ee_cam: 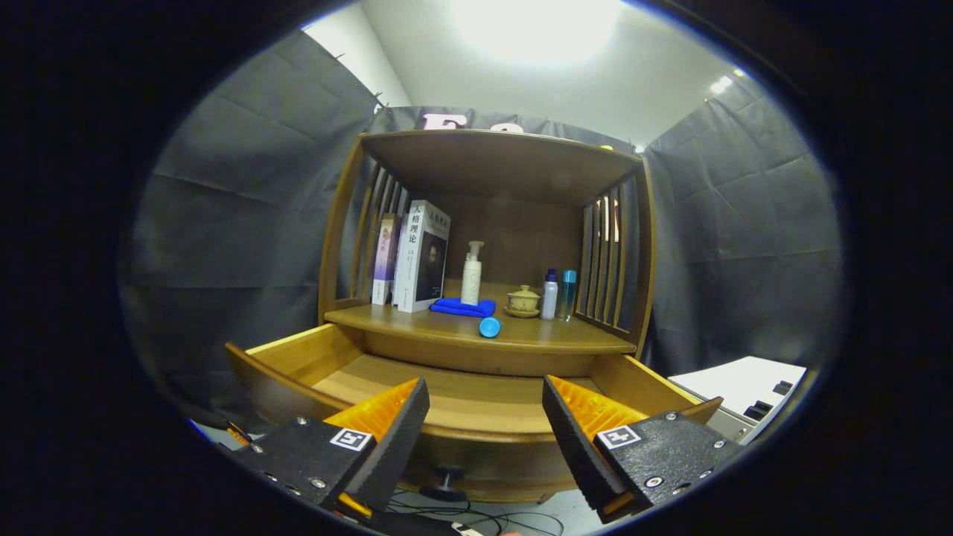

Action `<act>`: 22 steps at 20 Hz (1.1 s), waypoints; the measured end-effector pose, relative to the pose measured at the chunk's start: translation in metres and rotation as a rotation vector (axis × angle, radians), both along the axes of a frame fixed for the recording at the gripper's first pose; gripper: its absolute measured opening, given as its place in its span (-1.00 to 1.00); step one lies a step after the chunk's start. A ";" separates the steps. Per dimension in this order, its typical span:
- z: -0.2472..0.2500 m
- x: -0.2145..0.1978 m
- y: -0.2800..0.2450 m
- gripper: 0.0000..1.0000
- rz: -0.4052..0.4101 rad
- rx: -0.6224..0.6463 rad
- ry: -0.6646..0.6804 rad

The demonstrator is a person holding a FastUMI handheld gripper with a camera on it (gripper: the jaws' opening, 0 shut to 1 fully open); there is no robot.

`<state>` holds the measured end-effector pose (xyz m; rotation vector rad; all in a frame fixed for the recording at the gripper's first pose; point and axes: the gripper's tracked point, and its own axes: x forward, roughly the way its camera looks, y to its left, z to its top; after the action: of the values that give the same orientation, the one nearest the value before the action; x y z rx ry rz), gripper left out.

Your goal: Pull open the drawer, take out the items inside it, and place them on the countertop above the cabinet.

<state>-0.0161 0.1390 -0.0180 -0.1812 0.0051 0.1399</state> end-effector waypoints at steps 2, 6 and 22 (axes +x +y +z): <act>-0.020 -0.012 0.003 0.87 0.005 0.013 0.037; -0.055 -0.020 0.002 0.87 -0.006 0.017 0.106; -0.097 -0.009 -0.005 0.90 -0.079 0.012 0.153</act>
<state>-0.0255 0.1337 -0.1155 -0.1576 0.1633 0.0747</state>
